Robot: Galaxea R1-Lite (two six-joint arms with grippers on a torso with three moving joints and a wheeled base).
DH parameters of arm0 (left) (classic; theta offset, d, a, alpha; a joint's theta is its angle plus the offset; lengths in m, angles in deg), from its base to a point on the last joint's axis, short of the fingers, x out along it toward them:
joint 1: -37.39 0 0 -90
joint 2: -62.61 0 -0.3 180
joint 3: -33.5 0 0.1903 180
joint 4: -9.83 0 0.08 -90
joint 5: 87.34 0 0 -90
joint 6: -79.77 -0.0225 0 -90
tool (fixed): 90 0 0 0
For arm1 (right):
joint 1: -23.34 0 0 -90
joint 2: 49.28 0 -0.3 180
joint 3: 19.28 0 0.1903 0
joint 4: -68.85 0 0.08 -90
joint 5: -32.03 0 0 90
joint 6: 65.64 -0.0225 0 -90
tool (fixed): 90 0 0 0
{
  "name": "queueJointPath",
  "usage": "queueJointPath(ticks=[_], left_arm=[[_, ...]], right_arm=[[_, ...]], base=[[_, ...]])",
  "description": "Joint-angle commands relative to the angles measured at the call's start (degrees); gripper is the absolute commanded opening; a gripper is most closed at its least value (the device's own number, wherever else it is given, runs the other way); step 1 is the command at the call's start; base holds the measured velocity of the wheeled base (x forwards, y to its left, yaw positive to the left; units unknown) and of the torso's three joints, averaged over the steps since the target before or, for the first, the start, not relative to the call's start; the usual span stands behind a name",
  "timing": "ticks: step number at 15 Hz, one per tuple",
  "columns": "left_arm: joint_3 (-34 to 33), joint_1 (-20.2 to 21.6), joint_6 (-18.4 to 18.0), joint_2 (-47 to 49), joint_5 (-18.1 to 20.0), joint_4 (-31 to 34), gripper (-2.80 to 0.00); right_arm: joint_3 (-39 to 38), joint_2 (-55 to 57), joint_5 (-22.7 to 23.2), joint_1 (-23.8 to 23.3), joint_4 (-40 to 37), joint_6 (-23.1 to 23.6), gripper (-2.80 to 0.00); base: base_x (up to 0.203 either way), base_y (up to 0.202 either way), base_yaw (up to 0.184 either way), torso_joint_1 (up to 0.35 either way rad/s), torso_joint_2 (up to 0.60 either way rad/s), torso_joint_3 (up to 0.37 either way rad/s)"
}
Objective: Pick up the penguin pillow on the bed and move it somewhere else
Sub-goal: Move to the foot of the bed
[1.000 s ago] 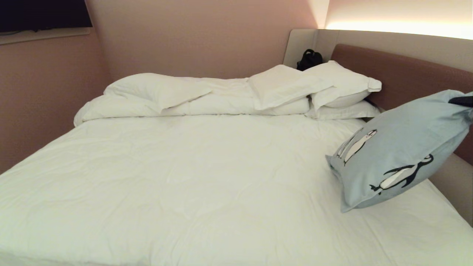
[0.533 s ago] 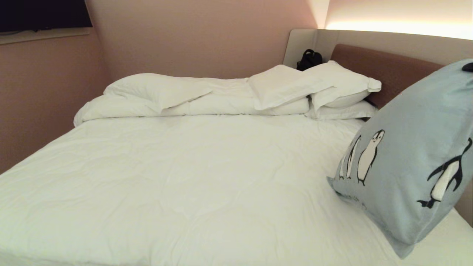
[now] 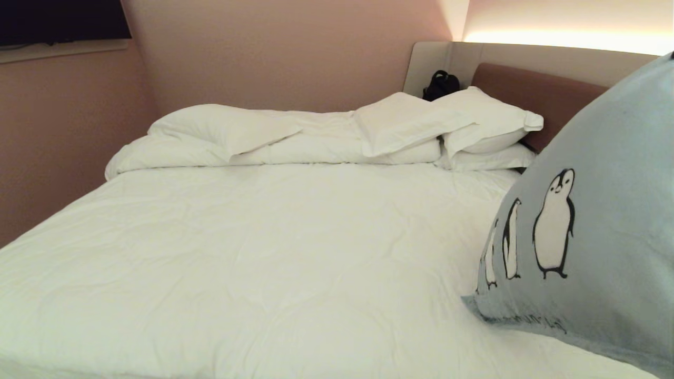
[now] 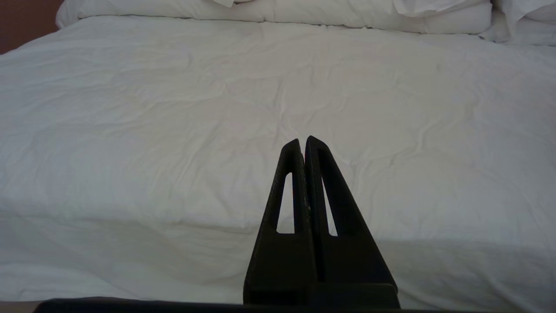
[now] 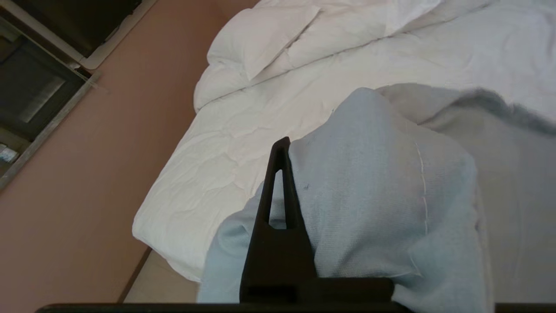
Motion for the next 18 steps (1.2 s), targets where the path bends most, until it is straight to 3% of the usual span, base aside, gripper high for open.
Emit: queueJointPath(ticks=[1,12,14,16,18], left_arm=[[0.0,0.01,0.06,-0.02,0.0,-0.03,-2.8],[0.0,0.01,0.08,-0.02,0.0,-0.03,-2.8],[0.0,0.01,0.06,-0.02,0.0,-0.03,-2.8],[0.0,0.01,0.06,-0.02,0.0,-0.03,-2.8],[0.0,0.01,0.06,-0.02,0.0,-0.03,-2.8]], right_arm=[[3.03,0.11,0.25,0.68,-0.06,-0.22,-2.8],[5.9,1.56,-0.22,2.08,0.15,-0.25,-2.8],[6.19,2.49,-3.07,3.23,0.62,-0.18,-2.8],[9.43,5.01,-9.64,5.74,0.35,-0.09,-2.8],[13.26,7.29,-12.96,8.21,-0.09,-0.08,-2.8]], base=[[0.0,0.0,0.0,0.0,0.0,0.0],[0.0,0.0,0.0,0.0,0.0,0.0],[0.0,0.0,0.0,0.0,0.0,0.0],[0.0,0.0,0.0,0.0,0.0,0.0],[0.0,0.0,0.0,0.0,0.0,0.0]])
